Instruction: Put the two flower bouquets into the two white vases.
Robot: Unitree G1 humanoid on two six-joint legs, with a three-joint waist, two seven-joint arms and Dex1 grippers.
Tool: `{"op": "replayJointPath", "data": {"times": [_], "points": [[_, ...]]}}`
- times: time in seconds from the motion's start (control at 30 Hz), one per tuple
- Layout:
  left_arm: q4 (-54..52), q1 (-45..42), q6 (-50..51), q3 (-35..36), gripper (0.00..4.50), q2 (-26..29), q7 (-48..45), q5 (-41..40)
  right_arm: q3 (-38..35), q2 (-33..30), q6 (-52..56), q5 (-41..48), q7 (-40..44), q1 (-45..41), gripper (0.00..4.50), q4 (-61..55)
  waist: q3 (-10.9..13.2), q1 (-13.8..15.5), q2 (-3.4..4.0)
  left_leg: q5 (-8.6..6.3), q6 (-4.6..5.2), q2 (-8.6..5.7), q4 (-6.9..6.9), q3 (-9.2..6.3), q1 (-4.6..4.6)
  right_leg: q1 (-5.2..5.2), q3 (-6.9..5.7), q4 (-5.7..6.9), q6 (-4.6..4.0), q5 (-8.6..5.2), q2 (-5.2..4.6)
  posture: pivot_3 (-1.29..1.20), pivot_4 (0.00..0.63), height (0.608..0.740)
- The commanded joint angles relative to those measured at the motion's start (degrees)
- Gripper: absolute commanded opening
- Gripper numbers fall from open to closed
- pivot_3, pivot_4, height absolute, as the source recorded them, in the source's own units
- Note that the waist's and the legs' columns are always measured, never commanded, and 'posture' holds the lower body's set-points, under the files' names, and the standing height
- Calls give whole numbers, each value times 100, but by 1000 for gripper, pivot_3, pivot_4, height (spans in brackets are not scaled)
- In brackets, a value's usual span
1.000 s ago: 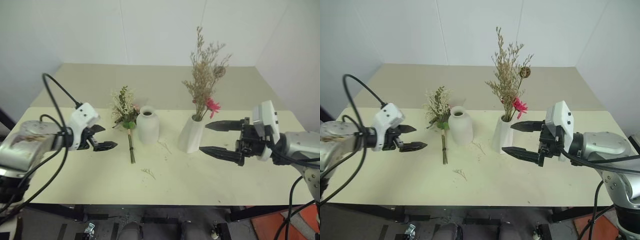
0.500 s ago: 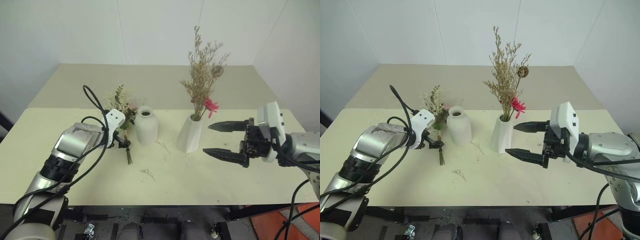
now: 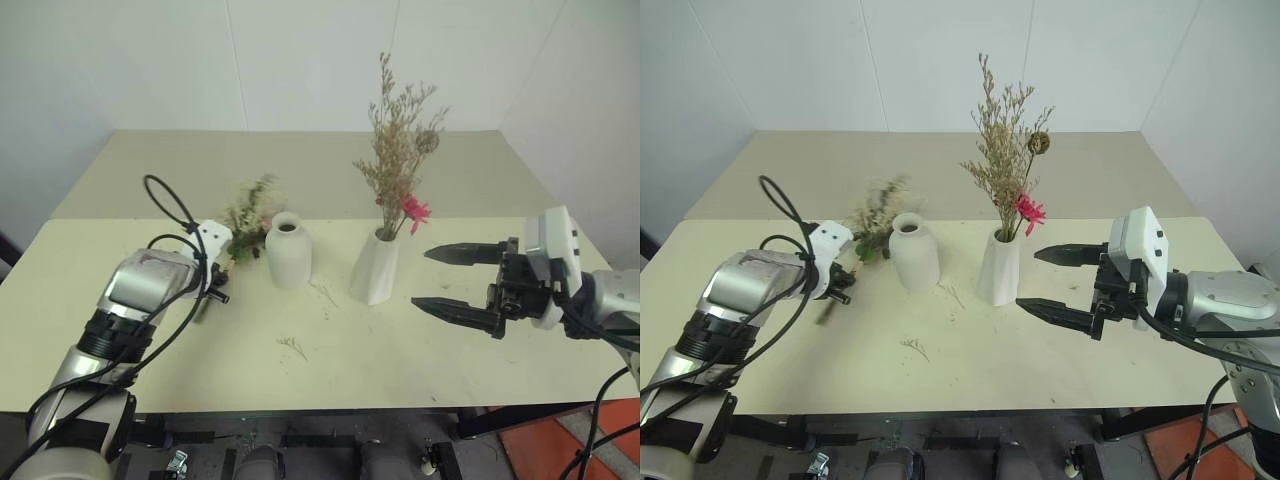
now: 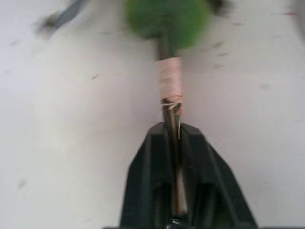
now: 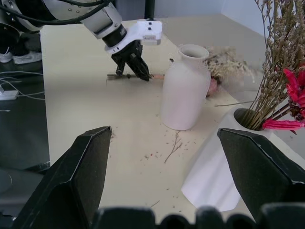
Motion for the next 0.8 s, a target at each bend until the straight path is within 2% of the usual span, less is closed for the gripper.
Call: {"op": "replayJointPath", "data": {"times": [0.03,0.23,0.33,0.4,0.53,0.67,0.8], "points": [[-245,52,-26,655,28,-63,255,-7,-186,7,-70,37,-153,-23,4229,-146,0,3,0,0,0,-1,0,0,-1,0,0,-1,0,0,-1,0,150,740],[-728,235,-570,1416,28,-326,711,55,-151,116,-129,-65,-407,27,4229,-168,0,26,-1,0,0,-1,2,-4,-8,-2,-5,-4,0,0,-2,0,150,740],[-1001,170,-1412,2186,28,-828,1055,-166,-175,192,-141,-101,-543,145,4229,-231,0,37,-2,0,0,-1,1,-4,-7,-1,-4,-2,0,1,-3,0,150,740],[-1305,101,-2017,2628,28,-1140,889,-564,-112,246,-186,-203,-636,242,4229,-298,0,54,-3,0,-1,-1,4,-6,-9,-1,-6,-2,-1,1,-3,0,150,740],[-1553,-379,-2070,3313,28,-1541,577,-1667,-90,382,-171,-208,-825,276,4229,-386,0,75,-4,0,-1,-1,10,-6,-17,-3,-8,-4,0,3,-4,0,150,740],[-1339,-780,-2279,3555,28,-1661,122,-2539,-99,414,-174,-234,-903,311,4229,-426,0,66,-5,0,-1,-2,10,-6,-6,5,-6,-2,1,2,-3,0,150,740],[-788,-1139,-2453,3383,28,-1705,-609,-3147,-90,461,-177,-237,-1009,338,4229,-496,-1,59,-5,1,-2,-3,11,-6,1,10,-6,2,1,2,-2,0,150,740]]}}
